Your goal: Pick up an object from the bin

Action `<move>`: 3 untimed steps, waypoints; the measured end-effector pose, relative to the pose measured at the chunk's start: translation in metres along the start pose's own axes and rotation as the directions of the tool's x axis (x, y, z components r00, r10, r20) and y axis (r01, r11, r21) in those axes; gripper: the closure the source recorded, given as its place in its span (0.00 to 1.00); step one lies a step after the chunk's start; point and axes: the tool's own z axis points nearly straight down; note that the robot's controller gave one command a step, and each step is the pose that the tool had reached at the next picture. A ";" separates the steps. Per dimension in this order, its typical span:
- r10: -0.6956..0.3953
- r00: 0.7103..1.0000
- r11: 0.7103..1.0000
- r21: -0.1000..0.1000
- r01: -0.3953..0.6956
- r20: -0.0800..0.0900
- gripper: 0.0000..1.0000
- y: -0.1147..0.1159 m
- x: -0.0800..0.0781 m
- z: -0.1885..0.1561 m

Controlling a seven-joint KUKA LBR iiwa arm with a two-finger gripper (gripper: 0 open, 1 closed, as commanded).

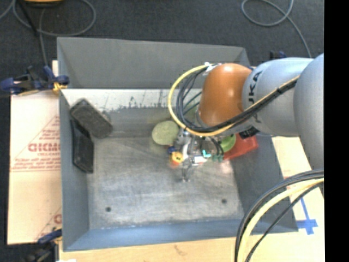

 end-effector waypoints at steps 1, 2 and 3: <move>-0.013 1.000 1.000 0.001 0.013 0.024 1.00 -0.011 -0.013 0.013; -0.013 1.000 1.000 0.001 0.013 0.024 1.00 -0.011 -0.013 0.013; -0.003 1.000 1.000 -0.002 0.003 0.019 1.00 -0.013 -0.015 0.014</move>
Offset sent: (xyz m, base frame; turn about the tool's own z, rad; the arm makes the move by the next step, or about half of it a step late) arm 0.0000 0.0000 0.0000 0.0000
